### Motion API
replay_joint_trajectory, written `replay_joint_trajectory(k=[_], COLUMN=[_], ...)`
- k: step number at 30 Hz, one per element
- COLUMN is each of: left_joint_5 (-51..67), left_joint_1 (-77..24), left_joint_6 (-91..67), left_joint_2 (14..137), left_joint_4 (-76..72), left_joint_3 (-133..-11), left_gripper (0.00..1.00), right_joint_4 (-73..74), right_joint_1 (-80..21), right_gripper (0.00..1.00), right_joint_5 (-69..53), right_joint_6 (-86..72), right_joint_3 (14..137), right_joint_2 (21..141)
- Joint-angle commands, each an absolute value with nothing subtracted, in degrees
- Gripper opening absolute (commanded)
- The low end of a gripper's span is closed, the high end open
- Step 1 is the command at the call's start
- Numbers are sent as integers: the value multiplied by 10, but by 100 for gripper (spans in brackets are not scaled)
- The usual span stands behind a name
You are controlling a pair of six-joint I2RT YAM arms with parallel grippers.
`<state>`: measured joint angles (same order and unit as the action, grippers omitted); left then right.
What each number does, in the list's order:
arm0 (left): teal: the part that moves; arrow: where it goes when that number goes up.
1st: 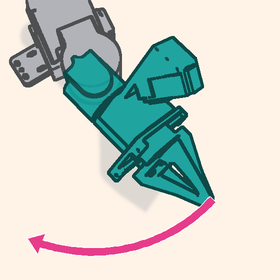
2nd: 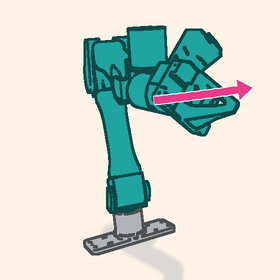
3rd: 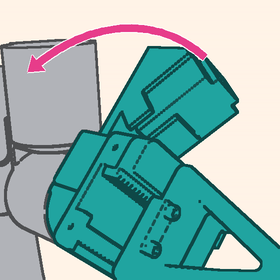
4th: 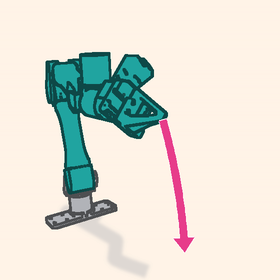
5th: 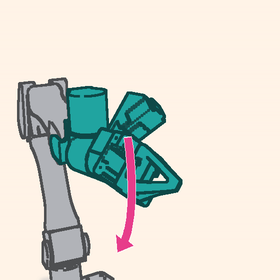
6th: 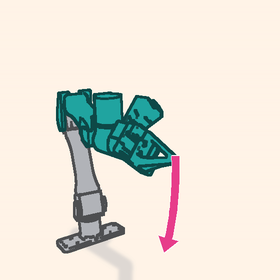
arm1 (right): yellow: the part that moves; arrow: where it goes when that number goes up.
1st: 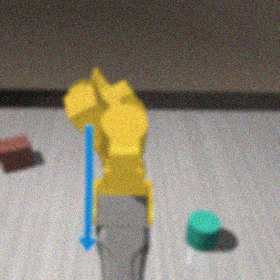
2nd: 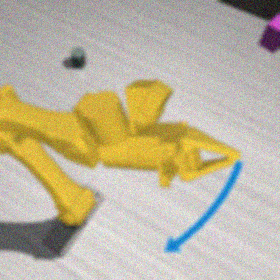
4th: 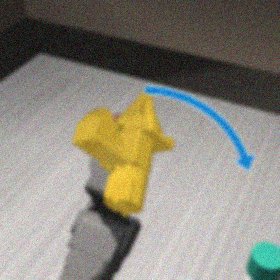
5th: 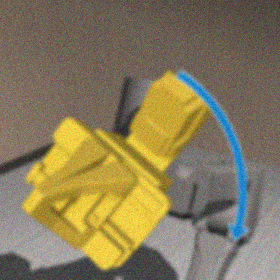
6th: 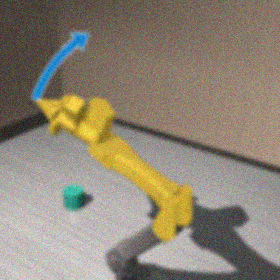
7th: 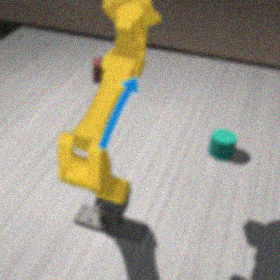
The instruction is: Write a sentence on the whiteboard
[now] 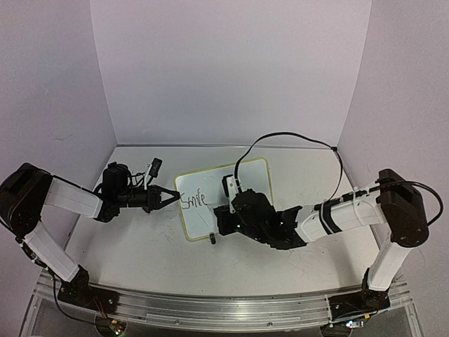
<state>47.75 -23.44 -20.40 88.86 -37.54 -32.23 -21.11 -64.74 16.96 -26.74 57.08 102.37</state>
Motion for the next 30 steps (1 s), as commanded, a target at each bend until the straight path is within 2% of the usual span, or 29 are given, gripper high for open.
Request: replay_joint_trajectory(k=[1, 5, 20, 30], left_joint_5=[498, 497, 498, 498], left_joint_1=[-238, -239, -239, -239], left_joint_6=[-200, -199, -199, -198], left_joint_2=[877, 873, 870, 872], left_joint_4=[-351, -351, -350, -349], left_joint_3=[-330, -328, -328, -329], left_gripper=[0, 0, 0, 0], right_joint_4=[-238, -304, -274, -256], right_joint_1=[-639, -639, -638, -638], right_gripper=[0, 0, 0, 0], right_joint_5=[179, 137, 158, 159], right_joint_6=[-237, -223, -213, -219], right_joint_3=[546, 503, 565, 557], right_joint_2=[979, 953, 1008, 1002])
